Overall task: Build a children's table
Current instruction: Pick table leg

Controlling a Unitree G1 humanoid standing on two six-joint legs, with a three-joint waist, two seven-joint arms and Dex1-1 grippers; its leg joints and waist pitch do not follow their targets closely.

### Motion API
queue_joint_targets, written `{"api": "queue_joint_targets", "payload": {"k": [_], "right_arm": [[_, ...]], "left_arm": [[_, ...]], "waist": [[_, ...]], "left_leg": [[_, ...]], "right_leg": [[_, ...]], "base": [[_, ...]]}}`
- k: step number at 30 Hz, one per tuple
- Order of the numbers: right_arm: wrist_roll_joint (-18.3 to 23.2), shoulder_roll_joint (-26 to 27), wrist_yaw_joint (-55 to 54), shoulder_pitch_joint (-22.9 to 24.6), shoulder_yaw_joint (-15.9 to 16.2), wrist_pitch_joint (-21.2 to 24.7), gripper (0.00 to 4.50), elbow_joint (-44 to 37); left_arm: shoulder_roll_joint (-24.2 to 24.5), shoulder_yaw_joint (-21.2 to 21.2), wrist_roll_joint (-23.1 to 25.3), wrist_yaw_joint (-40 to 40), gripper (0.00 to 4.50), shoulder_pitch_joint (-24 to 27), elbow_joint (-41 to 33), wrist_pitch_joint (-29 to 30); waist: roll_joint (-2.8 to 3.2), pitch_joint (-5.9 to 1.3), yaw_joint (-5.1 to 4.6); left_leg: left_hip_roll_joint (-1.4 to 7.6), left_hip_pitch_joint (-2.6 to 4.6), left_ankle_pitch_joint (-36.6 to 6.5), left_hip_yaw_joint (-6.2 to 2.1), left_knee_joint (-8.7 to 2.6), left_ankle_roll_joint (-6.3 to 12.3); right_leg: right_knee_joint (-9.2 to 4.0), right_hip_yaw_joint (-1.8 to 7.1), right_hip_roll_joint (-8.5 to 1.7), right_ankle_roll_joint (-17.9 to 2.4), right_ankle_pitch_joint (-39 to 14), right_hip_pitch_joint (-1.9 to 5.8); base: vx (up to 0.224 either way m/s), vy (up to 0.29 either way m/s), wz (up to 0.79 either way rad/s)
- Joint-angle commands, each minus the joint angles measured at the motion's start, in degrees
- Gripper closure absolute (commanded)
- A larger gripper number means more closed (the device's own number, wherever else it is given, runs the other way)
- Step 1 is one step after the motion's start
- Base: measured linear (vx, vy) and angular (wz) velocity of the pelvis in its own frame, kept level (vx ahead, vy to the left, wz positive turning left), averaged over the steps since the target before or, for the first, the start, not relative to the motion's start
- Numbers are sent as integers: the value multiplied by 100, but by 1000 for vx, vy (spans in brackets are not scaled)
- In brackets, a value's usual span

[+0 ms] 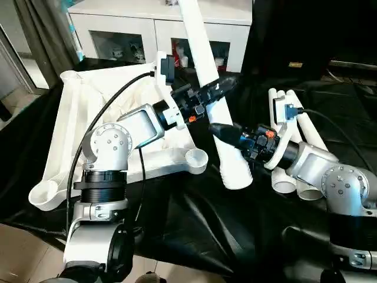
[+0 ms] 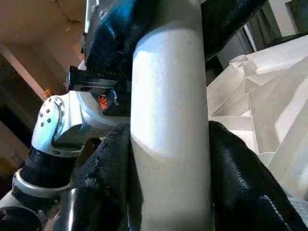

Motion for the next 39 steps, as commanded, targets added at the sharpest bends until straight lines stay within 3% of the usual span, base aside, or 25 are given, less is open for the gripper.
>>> {"api": "queue_joint_targets", "payload": {"k": [1, 3, 5, 6, 7, 14, 16, 18, 19, 23, 26, 28, 32, 33, 37, 38, 39], "right_arm": [[20, -29, -34, -7, 57, -62, 267, -66], [23, -21, -28, -23, 89, -70, 267, -44], [10, -10, -27, -35, 115, -87, 267, -22], [-24, 5, -27, -42, 158, -129, 267, 3], [-28, 7, -31, -42, 163, -135, 267, 3], [-53, -25, -96, 21, 218, -165, 267, -108], [-203, -62, -137, 29, 322, -279, 197, -89], [-268, -69, -170, 28, 363, -329, 191, -75], [-407, -84, -238, 11, 518, -362, 191, -105], [-828, -76, -558, -89, 815, -517, 153, -119], [-1169, -107, -812, -162, 1098, -581, 152, -74], [-1497, -126, -1065, -206, 1384, -539, 152, -30], [-1631, -19, -1283, -250, 1460, -512, 152, 46], [-1684, 76, -1427, -295, 1446, -495, 180, 173], [-1781, 147, -1517, -340, 1475, -563, 192, 361], [-1794, 157, -1521, -350, 1482, -577, 216, 391], [-1798, 166, -1487, -365, 1492, -616, 223, 425]], "left_arm": [[51, -129, -36, -16, 257, 62, -225, 99], [76, -147, -38, 6, 261, 112, -302, 132], [94, -161, -39, 9, 262, 151, -352, 153], [129, -203, -14, 3, 262, 212, -420, 168], [136, -210, -12, -4, 262, 220, -430, 170], [165, -327, 131, 14, 264, 219, -566, 56], [199, -503, 398, 104, 264, 219, -621, -130], [223, -579, 491, 127, 264, 224, -649, -191], [276, -762, 775, 315, 264, 165, -734, -330], [340, -994, 1165, 655, 265, 19, -855, -414], [383, -1188, 1424, 847, 265, -60, -929, -470], [475, -1390, 1733, 986, 265, -108, -969, -558], [564, -1511, 1930, 1084, 265, -131, -1009, -533], [597, -1560, 2012, 1140, 265, -121, -1047, -502], [569, -1551, 1990, 1202, 265, -91, -1142, -387], [572, -1557, 2002, 1218, 265, -88, -1158, -364], [584, -1550, 2011, 1237, 265, -77, -1175, -323]], "waist": [[-51, -486, 38], [-11, -484, 42], [-27, -486, 39], [75, -488, 46], [17, -486, 29], [-9, -488, 29], [3, -488, 30], [-4, -484, 24], [-11, -482, 12], [1, -485, 10], [34, -483, -20], [26, -480, -21], [47, -484, -21], [43, -484, -20], [56, -489, -23], [26, -491, -24], [40, -488, -18]], "left_leg": [[226, 40, -427, -63, -319, 198], [226, 41, -438, -68, -316, 187], [226, 41, -436, -66, -318, 182], [238, 48, -475, -83, -315, 155], [233, 41, -502, -76, -321, 151], [234, 52, -510, -70, -325, 132], [236, 45, -464, -71, -324, 146], [243, 46, -469, -78, -333, 130], [242, 44, -482, -72, -333, 123], [227, 39, -467, -69, -321, 76], [223, 49, -510, -83, -322, 14], [231, 48, -536, -92, -333, -19], [230, 46, -546, -86, -322, -36], [218, 49, -583, -81, -319, -30], [227, 45, -578, -89, -320, -39], [230, 43, -563, -87, -322, -34], [231, 46, -559, -86, -320, -27]], "right_leg": [[-465, 275, -461, -1064, -727, 392], [-471, 273, -465, -1042, -797, 383], [-473, 276, -458, -1021, -775, 384], [-465, 272, -462, -1030, -778, 368], [-473, 272, -452, -1033, -718, 381], [-469, 278, -454, -1021, -773, 381], [-463, 280, -453, -1005, -719, 380], [-471, 281, -454, -959, -778, 378], [-477, 284, -447, -920, -812, 376], [-477, 287, -451, -871, -817, 383], [-476, 280, -433, -846, -811, 370], [-477, 282, -427, -847, -832, 369], [-449, 291, -432, -925, -643, 364], [-454, 288, -430, -929, -649, 373], [-434, 286, -438, -1003, -543, 380], [-433, 287, -438, -1011, -509, 384], [-427, 289, -436, -1028, -483, 375]], "base": [[0, 0, 0], [0, 0, 0], [0, 0, 0], [0, 0, 0], [0, 0, 0], [0, 0, 0], [0, 0, 0], [0, 0, 0], [0, 0, 0], [0, 0, 0], [0, 0, 0], [0, 0, 0], [0, 0, 0], [0, 0, 0], [0, 0, 0], [0, 0, 0], [0, 0, 0]]}}
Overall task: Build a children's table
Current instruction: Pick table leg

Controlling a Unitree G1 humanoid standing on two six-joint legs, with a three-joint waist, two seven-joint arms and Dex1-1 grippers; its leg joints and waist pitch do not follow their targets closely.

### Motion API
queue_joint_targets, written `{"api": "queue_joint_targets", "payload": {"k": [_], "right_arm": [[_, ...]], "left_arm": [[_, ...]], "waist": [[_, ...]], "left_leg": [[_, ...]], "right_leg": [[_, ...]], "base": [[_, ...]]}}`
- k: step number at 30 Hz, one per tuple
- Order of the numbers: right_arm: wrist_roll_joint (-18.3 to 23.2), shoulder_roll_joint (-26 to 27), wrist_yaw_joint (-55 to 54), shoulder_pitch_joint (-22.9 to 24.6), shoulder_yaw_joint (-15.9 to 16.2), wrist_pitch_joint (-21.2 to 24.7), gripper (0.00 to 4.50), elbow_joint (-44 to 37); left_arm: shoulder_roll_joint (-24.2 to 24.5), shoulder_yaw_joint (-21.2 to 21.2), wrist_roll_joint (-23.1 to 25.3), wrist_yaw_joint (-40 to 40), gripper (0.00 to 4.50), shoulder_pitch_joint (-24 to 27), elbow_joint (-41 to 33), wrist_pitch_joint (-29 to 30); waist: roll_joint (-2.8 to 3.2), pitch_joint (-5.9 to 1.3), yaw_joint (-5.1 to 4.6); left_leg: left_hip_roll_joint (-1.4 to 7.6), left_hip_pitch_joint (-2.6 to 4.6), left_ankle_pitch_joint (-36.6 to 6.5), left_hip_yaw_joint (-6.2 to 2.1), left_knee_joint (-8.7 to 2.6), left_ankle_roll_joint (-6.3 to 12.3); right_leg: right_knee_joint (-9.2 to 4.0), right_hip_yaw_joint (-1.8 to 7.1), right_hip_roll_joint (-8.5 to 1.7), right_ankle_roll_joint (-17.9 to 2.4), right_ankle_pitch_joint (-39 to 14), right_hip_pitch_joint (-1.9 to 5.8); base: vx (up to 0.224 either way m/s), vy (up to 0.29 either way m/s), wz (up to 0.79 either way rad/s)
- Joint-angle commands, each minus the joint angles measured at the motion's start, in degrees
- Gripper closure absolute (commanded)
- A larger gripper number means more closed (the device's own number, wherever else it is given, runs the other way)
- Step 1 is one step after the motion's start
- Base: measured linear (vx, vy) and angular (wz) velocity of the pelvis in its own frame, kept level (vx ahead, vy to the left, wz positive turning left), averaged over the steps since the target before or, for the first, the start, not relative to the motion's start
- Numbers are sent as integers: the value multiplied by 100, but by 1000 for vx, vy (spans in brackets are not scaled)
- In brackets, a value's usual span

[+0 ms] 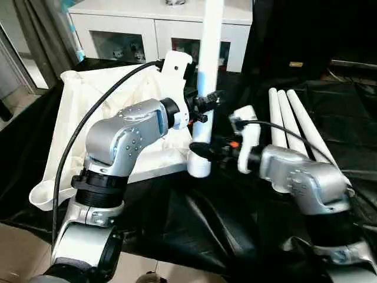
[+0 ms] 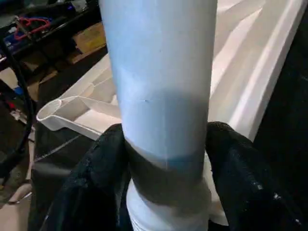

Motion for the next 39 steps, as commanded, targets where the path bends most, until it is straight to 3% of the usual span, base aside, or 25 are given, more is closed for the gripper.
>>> {"api": "queue_joint_targets", "payload": {"k": [1, 7, 8, 11, 13, 15, 16, 18, 22, 27, 28, 29, 33, 37, 39], "right_arm": [[-134, -4, -92, -81, 15, -108, 229, 91], [-24, -1, 122, -46, -34, -180, 256, 47], [32, -27, 222, -13, -32, -188, 257, -14], [253, -127, 565, 94, -33, -205, 259, -249], [397, -227, 807, 163, -44, -190, 260, -395], [540, -372, 1134, 252, -58, -226, 261, -531], [613, -453, 1298, 295, -74, -235, 261, -584], [714, -572, 1549, 352, -98, -238, 262, -656], [819, -752, 1901, 386, -128, -280, 262, -704], [897, -1019, 2269, 400, -108, -322, 262, -732], [895, -1064, 2315, 395, -106, -325, 262, -730], [894, -1102, 2358, 388, -114, -318, 262, -732], [930, -1224, 2502, 395, -113, -307, 262, -768], [919, -1271, 2578, 415, -84, -311, 262, -784], [906, -1289, 2617, 448, -73, -328, 263, -800]], "left_arm": [[27, -13, -14, 33, 265, -42, -213, 118], [17, 69, -55, -18, 265, 1, -265, 185], [-13, 119, -75, 11, 265, 9, -267, 185], [-70, 298, -240, -20, 265, 23, -258, 194], [-53, 394, -358, -128, 209, 39, -249, 178], [-66, 587, -716, -424, 195, 92, -268, 220], [-77, 696, -873, -549, 188, 111, -263, 201], [-29, 836, -1158, -850, 151, 143, -251, 302], [469, 581, -1718, -2334, 146, 387, -572, 426], [896, 334, -1781, -3174, 146, 483, -556, 320], [955, 320, -1813, -3279, 175, 484, -532, 346], [999, 306, -1795, -3331, 175, 466, -468, 334], [935, 357, -1637, -3174, 213, 365, -149, 189], [812, 521, -1688, -3048, 240, 273, 58, 181], [767, 601, -1749, -3004, 255, 216, 166, 214]], "waist": [[20, -495, -1], [2, -494, 7], [-35, -489, 1], [-23, -490, 22], [-64, -491, 33], [-66, -491, 46], [-98, -489, 45], [-90, -489, 58], [-93, -481, 38], [-38, -469, 44], [-47, -468, 46], [-45, -468, 45], [-48, -474, 51], [-11, -492, 52], [-30, -494, 54]], "left_leg": [[231, 51, -561, -84, -317, -21], [229, 47, -526, -76, -313, 24], [231, 42, -527, -71, -318, 34], [233, 44, -484, -69, -307, 71], [225, 34, -447, -62, -306, 120], [212, 28, -433, -55, -295, 178], [218, 23, -425, -53, -300, 197], [226, 23, -406, -55, -297, 233], [235, 41, -468, -52, -314, 230], [245, 80, -588, -51, -322, 194], [249, 82, -605, -54, -329, 164], [247, 77, -604, -52, -329, 153], [236, 62, -613, -53, -321, 121], [228, 52, -566, -58, -303, 131], [224, 51, -551, -57, -301, 149]], "right_leg": [[-417, 288, -440, -1042, -474, 380], [-415, 293, -448, -1063, -459, 387], [-423, 293, -447, -1058, -476, 388], [-421, 298, -455, -1039, -511, 388], [-425, 292, -451, -1027, -534, 394], [-426, 289, -454, -1041, -558, 400], [-428, 289, -455, -1038, -609, 394], [-432, 288, -455, -1040, -643, 384], [-439, 290, -459, -996, -990, 354], [-462, 297, -439, -930, -1116, 315], [-448, 301, -442, -948, -1075, 323], [-442, 300, -443, -967, -1051, 328], [-446, 298, -448, -988, -1009, 351], [-435, 292, -448, -1041, -857, 362], [-438, 289, -444, -1057, -827, 369]], "base": [[0, 0, 0], [0, 0, 0], [0, 0, 0], [0, 0, 0], [0, 0, 0], [0, 0, 0], [0, 0, 0], [0, 0, 0], [0, 0, 0], [0, 0, 0], [0, 0, 0], [0, 0, 0], [0, 0, 0], [0, 0, 0], [0, 0, 0]]}}
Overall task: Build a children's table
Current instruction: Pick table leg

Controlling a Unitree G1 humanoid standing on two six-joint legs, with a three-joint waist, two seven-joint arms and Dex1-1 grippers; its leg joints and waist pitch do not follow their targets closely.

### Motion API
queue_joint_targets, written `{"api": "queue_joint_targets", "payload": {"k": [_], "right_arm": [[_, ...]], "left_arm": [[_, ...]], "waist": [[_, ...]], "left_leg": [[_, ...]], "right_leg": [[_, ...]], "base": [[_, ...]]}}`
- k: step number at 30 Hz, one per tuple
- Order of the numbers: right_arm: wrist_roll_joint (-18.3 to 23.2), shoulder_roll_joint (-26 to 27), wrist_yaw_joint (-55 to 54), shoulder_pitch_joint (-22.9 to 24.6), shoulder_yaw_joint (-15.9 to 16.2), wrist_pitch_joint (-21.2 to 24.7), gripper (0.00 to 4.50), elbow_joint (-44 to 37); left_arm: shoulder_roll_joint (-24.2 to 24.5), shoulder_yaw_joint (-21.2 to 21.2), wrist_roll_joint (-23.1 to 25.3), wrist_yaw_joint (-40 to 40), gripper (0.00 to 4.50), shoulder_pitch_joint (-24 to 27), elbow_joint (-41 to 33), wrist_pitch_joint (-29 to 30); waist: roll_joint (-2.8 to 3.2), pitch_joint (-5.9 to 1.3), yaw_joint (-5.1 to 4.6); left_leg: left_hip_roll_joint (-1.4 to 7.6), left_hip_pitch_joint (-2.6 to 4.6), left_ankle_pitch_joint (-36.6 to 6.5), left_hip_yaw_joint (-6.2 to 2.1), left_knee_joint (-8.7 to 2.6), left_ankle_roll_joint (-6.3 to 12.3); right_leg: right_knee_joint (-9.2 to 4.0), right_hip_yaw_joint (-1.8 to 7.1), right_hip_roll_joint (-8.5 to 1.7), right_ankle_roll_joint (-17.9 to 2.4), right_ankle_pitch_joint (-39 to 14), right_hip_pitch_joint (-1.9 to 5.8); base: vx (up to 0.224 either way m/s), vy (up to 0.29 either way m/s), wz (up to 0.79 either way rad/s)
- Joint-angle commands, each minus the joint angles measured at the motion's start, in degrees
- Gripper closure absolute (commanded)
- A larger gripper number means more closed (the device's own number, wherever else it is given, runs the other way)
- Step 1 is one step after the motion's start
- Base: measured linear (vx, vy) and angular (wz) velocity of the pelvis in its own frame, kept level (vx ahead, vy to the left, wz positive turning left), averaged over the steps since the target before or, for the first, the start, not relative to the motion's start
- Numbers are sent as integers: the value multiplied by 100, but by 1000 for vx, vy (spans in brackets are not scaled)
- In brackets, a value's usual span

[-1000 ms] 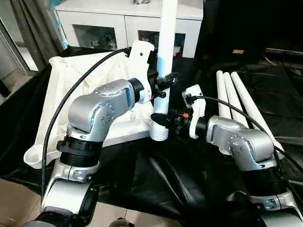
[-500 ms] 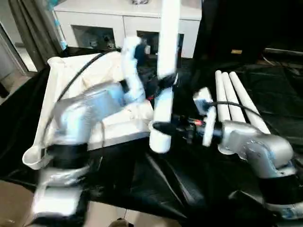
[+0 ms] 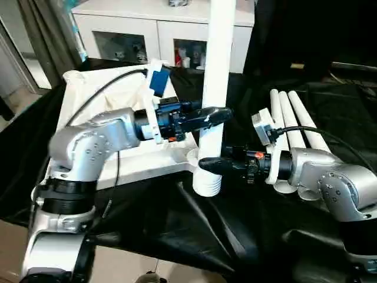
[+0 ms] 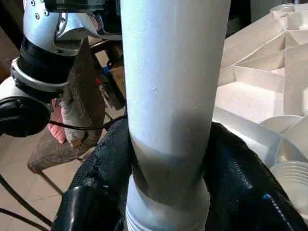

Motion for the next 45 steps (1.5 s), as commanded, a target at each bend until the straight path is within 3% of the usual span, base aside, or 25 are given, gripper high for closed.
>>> {"api": "queue_joint_targets", "payload": {"k": [1, 11, 12, 15, 18, 19, 23, 25, 45], "right_arm": [[29, -30, 108, 66, -12, -101, 263, -116], [-33, -28, -3, 156, 17, -202, 263, -191], [-102, 24, -115, 139, 19, -246, 193, -135], [-117, 146, -287, 105, -19, -251, 193, -60], [-238, 269, -561, 39, -44, -334, 148, 14], [-292, 365, -743, -23, -61, -343, 151, 103], [-349, 453, -918, -116, -42, -281, 142, 243], [-385, 484, -946, -143, -29, -268, 142, 294], [-332, 600, -1026, -353, 110, 94, 140, 622]], "left_arm": [[-14, 155, -72, 134, 257, -184, 87, 9], [-177, 233, -46, 503, 263, -156, -15, 5], [-180, 232, -26, 557, 263, -128, -66, -3], [-177, 218, 55, 689, 263, -92, -128, -43], [-181, 180, 162, 844, 264, -112, -146, -39], [-188, 122, 281, 982, 264, -128, -160, -48], [-248, 81, 380, 1159, 264, -149, -134, -68], [-269, 62, 400, 1255, 264, -153, -119, -90], [-327, -80, 425, 1191, 264, -106, -253, -163]], "waist": [[-11, -492, 30], [2, -489, 24], [-3, -492, 26], [0, -488, 11], [-12, -487, 4], [-39, -489, -1], [-41, -491, 4], [-88, -485, 10], [-89, -486, 13]], "left_leg": [[230, 52, -548, -66, -316, 143], [234, 53, -595, -72, -314, 154], [235, 52, -586, -72, -311, 153], [229, 38, -562, -72, -306, 152], [231, 55, -571, -69, -315, 133], [232, 55, -561, -64, -318, 134], [232, 50, -501, -66, -315, 124], [222, 42, -468, -50, -315, 143], [226, 43, -417, -49, -316, 159]], "right_leg": [[-439, 284, -446, -1079, -793, 368], [-444, 275, -439, -1120, -791, 373], [-440, 276, -442, -1128, -777, 376], [-433, 272, -435, -1145, -708, 372], [-440, 275, -436, -1100, -826, 363], [-447, 277, -435, -1080, -840, 364], [-427, 279, -441, -1054, -861, 360], [-440, 286, -446, -1027, -856, 367], [-435, 287, -451, -970, -887, 357]], "base": [[0, 0, 0], [0, 0, 0], [0, 0, 0], [0, 0, 0], [0, 0, 0], [0, 0, 0], [0, 0, 0], [0, 0, 0], [0, 0, 0]]}}
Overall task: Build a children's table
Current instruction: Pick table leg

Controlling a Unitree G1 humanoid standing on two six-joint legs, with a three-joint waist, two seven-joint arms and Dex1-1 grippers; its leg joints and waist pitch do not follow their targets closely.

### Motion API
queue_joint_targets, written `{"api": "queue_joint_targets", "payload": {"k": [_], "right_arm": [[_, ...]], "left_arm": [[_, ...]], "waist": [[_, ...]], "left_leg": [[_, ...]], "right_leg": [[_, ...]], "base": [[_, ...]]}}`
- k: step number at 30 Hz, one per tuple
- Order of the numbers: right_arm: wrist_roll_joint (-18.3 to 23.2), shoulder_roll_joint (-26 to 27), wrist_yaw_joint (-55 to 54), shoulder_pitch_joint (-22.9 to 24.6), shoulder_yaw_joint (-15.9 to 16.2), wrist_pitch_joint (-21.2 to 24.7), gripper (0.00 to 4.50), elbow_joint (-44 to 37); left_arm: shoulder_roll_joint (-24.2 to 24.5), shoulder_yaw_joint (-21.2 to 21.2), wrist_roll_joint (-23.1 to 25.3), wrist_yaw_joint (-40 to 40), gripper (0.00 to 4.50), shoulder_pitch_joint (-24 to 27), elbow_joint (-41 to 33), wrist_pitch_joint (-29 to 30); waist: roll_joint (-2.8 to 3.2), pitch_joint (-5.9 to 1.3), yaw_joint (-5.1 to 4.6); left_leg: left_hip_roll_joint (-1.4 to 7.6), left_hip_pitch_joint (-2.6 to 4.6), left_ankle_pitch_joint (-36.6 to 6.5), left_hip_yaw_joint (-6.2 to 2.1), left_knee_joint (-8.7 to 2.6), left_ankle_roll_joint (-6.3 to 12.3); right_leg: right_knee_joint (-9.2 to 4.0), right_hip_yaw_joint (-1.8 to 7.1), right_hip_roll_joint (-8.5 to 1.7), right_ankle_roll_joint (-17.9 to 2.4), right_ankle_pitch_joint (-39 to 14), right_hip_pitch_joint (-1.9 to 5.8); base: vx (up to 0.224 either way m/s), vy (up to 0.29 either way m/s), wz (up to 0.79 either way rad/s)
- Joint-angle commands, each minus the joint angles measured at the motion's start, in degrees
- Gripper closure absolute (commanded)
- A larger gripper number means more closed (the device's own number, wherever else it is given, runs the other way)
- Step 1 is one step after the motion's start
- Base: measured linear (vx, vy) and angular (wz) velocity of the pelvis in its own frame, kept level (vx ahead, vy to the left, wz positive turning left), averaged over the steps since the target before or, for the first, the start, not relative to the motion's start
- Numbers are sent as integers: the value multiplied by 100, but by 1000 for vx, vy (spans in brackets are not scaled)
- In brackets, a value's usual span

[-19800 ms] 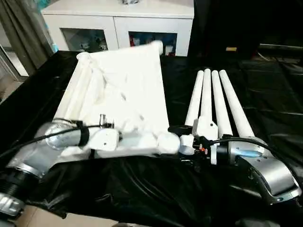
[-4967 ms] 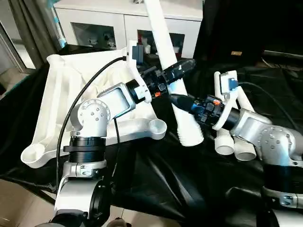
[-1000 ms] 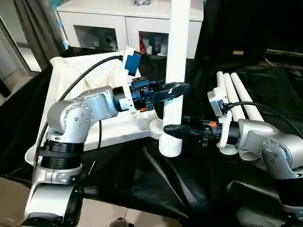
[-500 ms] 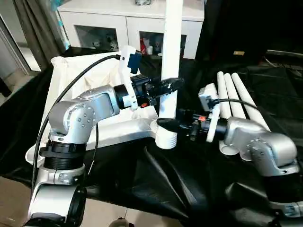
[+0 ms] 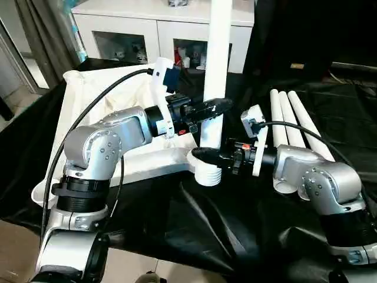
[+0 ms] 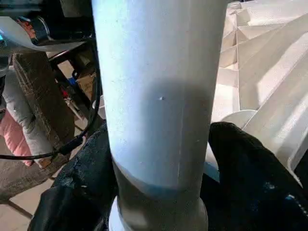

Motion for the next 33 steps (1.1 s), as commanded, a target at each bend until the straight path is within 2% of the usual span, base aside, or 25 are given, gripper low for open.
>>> {"api": "queue_joint_targets", "payload": {"k": [1, 10, 16, 21, 27, 28, 29, 30, 32, 33], "right_arm": [[26, -22, 11, -79, 69, 86, 140, 12], [7, 10, 98, -104, 97, 72, 140, 106], [3, 4, 137, -130, 96, 78, 213, 129], [-4, 1, 140, -134, 103, 73, 245, 128], [-17, 9, 138, -111, 108, 40, 253, 113], [-18, 10, 144, -105, 112, 20, 253, 108], [-18, 11, 150, -101, 115, 7, 253, 105], [-18, 21, 139, -100, 109, -2, 253, 107], [-19, 28, 131, -99, 109, -10, 253, 107], [-20, 56, 95, -88, 99, -31, 254, 102]], "left_arm": [[0, -36, -10, -83, 264, -60, -176, -78], [12, -155, -64, -200, 264, 23, -332, -54], [81, -180, -70, -281, 264, 61, -379, 1], [101, -189, -47, -311, 264, 65, -351, -6], [143, -240, 10, -316, 264, 52, -274, -24], [176, -320, 152, -259, 229, 36, -229, -81], [198, -377, 256, -218, 229, 24, -197, -123], [210, -421, 338, -204, 195, 20, -158, -178], [194, -406, 349, -183, 192, 19, -131, -198], [125, -299, 362, -94, 173, 40, -80, -303]], "waist": [[-89, -485, 23], [-103, -484, 31], [-104, -485, 26], [-102, -484, 26], [-93, -484, 24], [-94, -486, 25], [-93, -491, 27], [-90, -490, 28], [-90, -490, 27], [-85, -488, 23]], "left_leg": [[226, 45, -409, -49, -320, 159], [233, 38, -356, -47, -318, 181], [233, 48, -371, -48, -321, 159], [230, 45, -381, -46, -319, 159], [232, 49, -409, -50, -322, 141], [230, 47, -403, -49, -321, 142], [230, 46, -386, -50, -319, 141], [238, 52, -377, -52, -322, 145], [233, 45, -390, -50, -320, 137], [234, 47, -381, -52, -323, 140]], "right_leg": [[-431, 287, -452, -967, -885, 362], [-419, 288, -459, -996, -807, 361], [-425, 289, -452, -940, -896, 353], [-425, 290, -458, -966, -867, 358], [-424, 289, -453, -965, -863, 354], [-424, 290, -454, -964, -861, 356], [-422, 292, -455, -957, -837, 359], [-418, 292, -453, -961, -801, 353], [-420, 293, -456, -959, -797, 361], [-419, 293, -453, -949, -790, 358]], "base": [[0, 0, 0], [0, 0, 0], [0, 0, 0], [0, 0, 0], [0, 0, 0], [0, 0, 0], [0, 0, 0], [0, 0, 0], [0, 0, 0], [0, 0, 0]]}}
